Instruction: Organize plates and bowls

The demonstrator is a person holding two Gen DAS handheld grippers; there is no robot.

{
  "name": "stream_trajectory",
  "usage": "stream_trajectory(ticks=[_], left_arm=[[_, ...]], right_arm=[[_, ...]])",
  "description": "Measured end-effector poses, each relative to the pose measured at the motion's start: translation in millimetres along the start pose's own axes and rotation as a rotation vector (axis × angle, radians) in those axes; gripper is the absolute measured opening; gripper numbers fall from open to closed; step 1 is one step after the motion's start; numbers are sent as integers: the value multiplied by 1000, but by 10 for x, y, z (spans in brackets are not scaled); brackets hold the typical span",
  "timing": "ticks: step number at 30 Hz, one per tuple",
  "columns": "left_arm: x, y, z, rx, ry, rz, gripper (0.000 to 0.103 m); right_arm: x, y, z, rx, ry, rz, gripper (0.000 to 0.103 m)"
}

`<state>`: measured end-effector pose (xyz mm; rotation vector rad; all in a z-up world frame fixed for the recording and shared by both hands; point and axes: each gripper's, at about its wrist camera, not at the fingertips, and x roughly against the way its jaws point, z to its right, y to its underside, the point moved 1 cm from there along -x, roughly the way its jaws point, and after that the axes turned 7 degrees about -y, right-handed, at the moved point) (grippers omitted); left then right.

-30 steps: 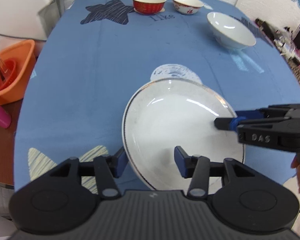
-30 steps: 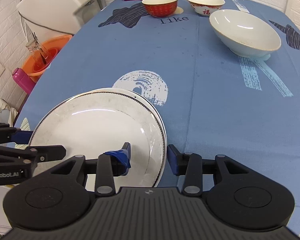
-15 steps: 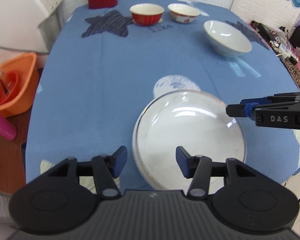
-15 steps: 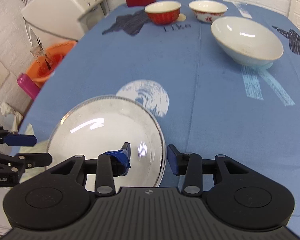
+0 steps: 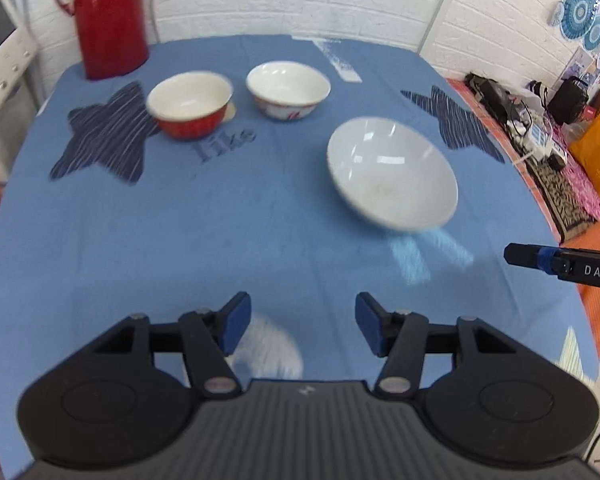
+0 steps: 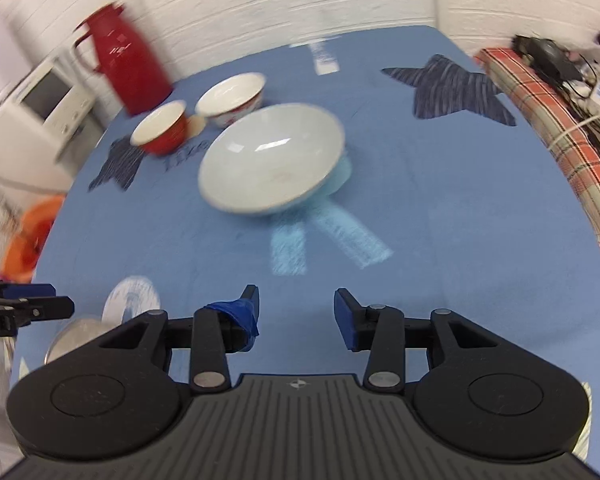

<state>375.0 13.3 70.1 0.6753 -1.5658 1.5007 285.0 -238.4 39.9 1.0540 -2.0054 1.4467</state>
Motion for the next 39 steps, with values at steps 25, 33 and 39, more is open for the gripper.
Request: stream_trajectory(ticks=[25,33,39], left_arm=[[-1618,-918,427,22,93,-185,28],[-1571,-858,395,67,126,-230,19],[-1431,-664,472,52,128,-256,18]], right_arm=[[-1559,-1130,280,20,36,-142,31],[-1598,-1046,337,1,-25,-94,21],[-1520,-934,309,-18,-22,-117,21]])
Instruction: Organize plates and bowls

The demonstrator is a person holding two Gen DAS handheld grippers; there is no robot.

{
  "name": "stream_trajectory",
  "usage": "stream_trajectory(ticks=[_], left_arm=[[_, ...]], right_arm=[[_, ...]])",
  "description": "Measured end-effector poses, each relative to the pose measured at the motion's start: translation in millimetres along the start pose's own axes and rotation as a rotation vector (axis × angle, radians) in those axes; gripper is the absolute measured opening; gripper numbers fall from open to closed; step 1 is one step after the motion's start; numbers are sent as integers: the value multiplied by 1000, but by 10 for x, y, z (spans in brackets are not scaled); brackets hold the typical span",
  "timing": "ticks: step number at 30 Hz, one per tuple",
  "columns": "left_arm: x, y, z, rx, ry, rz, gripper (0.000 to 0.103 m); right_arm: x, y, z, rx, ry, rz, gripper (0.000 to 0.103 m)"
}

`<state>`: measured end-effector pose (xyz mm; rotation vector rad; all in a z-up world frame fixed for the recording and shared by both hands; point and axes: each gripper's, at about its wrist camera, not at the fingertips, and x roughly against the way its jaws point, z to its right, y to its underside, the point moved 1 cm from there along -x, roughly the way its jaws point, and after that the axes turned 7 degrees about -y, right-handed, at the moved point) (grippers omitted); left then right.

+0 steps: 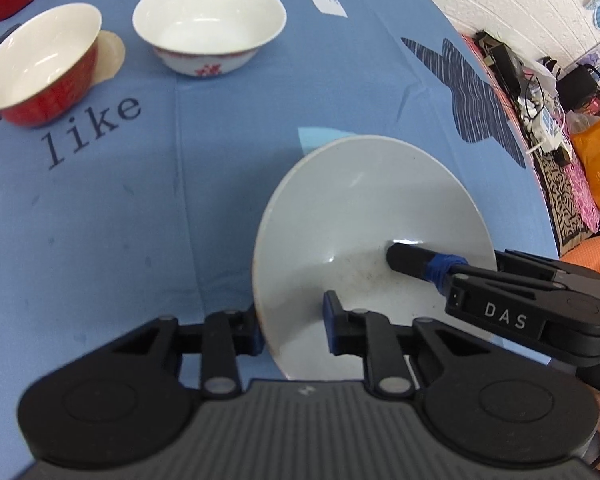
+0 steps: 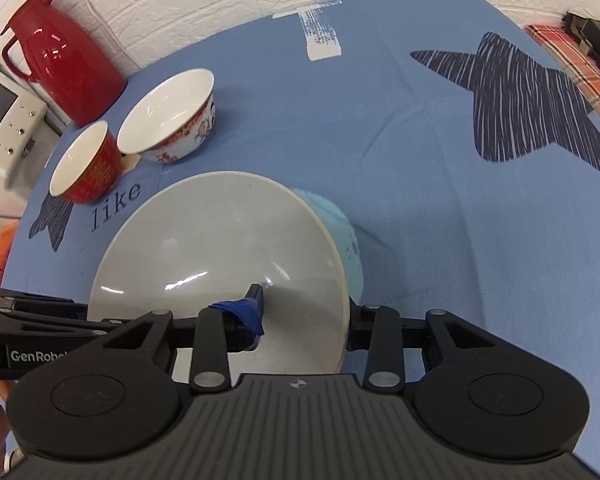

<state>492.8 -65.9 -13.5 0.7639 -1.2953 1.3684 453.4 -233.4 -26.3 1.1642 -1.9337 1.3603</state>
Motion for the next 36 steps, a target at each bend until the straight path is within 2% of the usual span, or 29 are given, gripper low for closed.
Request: stream_trajectory(ticks=[7,12,19,23,27,32,34,36], left_arm=[[291,626,269,-73,28,29,18],[480,1222,424,-122,62,42,19],[584,1846,387,-159,43,57,21],[526,1971,344,-163,39,51,21],[463,2038,314,-171,19,47,23],[450,2053,367,-206,-2,59,35],[460,2029,349,-204,24,39,52],[547,1988,291,-189,18,53,52]], right_arm=[[348,418,-23,-7,11,-2,22],[775,927,-29,-28,17,54,24],[1093,1630,-216,-20,9,67,26],[1090,1873,-299,-1,1,54,26],[1022,1970,-289,-9,-7,53,26],[963,2080,-306,24,-23,40,27],[976,2056,-270,-22,-48,34,27],[980,2041,-255,-24,-61,12,27]])
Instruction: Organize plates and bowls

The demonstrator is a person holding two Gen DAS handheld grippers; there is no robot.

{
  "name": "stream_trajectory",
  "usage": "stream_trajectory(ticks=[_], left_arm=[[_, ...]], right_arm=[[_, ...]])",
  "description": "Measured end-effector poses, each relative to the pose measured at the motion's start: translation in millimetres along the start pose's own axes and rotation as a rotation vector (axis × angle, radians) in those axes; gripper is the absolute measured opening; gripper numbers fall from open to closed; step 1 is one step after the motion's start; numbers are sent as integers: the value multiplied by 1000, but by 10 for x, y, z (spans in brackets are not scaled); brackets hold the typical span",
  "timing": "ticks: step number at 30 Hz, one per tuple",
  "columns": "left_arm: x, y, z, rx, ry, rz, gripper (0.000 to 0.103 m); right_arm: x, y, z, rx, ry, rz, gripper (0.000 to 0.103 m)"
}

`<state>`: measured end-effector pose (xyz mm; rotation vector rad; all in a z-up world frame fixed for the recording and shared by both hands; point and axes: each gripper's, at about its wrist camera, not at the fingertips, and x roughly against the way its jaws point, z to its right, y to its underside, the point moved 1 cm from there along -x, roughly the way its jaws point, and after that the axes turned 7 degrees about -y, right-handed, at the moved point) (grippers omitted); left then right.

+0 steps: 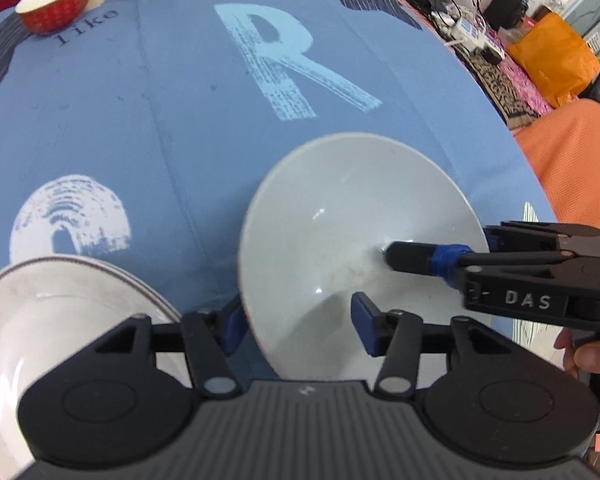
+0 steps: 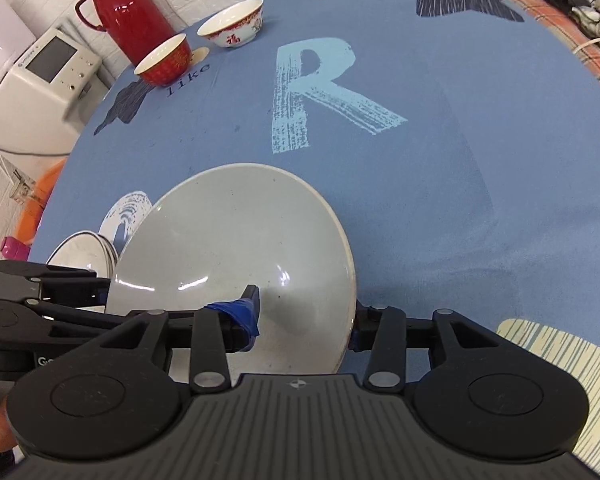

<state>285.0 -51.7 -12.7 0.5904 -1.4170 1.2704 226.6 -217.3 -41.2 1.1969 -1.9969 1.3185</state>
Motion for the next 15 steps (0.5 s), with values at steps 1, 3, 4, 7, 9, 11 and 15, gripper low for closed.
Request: stream_trajectory(ticks=[1,3,4,7,9,11,15], left_arm=[[57,-24,-31,-1,-22,14,52],[201,-85,-125,8,-33,40,52],[288,-121,-190,19,-33,54,52],[585,-266,-399,40,-71,124,54],[718,-394,-544,59,-115,159,54],[815,-563,-713,74,-146,179,54],[898,-975,-1053,124,-189,199,54]], right_arm=[[21,2,0,11,2,3,27],[111,-34,11,19,11,24,27],[175,-75,27,11,12,46,27],[404,-266,51,-1,12,121,27],[503,-410,23,9,21,150,27],[543,-598,-18,24,24,166,27],[483,-1036,-146,63,33,173,27]])
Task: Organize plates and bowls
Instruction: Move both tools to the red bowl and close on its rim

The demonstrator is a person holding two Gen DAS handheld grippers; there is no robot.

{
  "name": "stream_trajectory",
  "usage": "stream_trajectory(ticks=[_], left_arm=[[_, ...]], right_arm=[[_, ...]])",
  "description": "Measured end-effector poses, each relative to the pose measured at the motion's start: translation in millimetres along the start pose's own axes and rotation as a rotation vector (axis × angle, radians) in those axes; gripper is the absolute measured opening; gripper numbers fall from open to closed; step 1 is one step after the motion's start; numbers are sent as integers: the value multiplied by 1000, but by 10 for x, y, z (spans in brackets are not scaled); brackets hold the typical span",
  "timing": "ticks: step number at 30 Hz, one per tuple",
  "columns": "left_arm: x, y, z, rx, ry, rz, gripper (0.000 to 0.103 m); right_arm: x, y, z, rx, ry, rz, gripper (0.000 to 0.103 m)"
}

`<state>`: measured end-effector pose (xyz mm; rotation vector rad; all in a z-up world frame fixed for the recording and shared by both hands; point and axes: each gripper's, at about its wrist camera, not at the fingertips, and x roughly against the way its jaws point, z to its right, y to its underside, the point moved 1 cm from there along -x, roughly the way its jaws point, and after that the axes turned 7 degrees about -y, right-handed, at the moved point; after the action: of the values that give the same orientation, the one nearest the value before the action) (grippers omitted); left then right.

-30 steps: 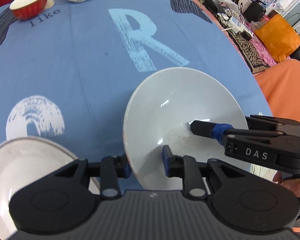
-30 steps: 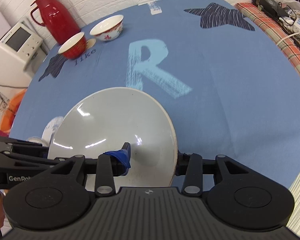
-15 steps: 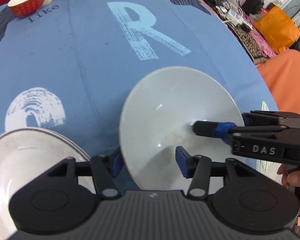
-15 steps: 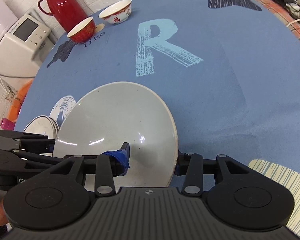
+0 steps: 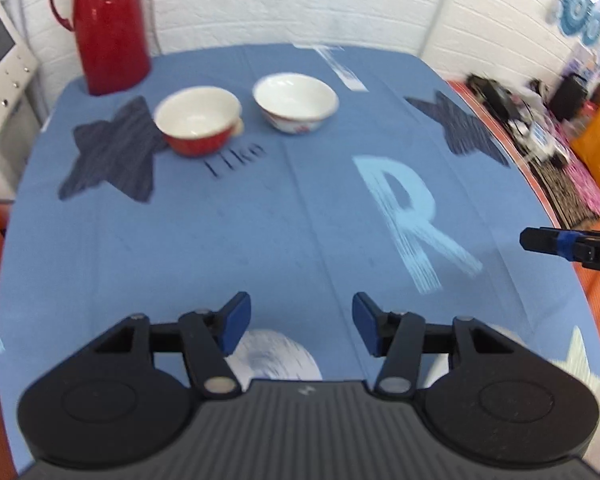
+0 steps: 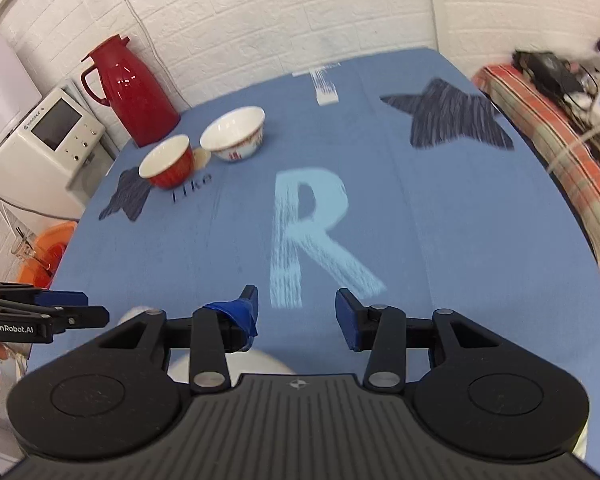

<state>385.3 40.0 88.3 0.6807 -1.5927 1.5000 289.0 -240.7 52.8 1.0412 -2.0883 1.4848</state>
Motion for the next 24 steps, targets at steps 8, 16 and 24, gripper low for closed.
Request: stream_trajectory(ticks=[8,16,24], left_arm=[[-732,-990,-277,192,62,-42,56],[-1740,-1413,-271,425,74,-119,56],[-1625,-1336,-566,414,162,-60,56]], right_arm=[[-778,-1062,-197,29,-24,-17,28],[-2017,-1727,-22,-47,-26,-94,29],[-2544,-1992,92,-32,-53,-123,29]])
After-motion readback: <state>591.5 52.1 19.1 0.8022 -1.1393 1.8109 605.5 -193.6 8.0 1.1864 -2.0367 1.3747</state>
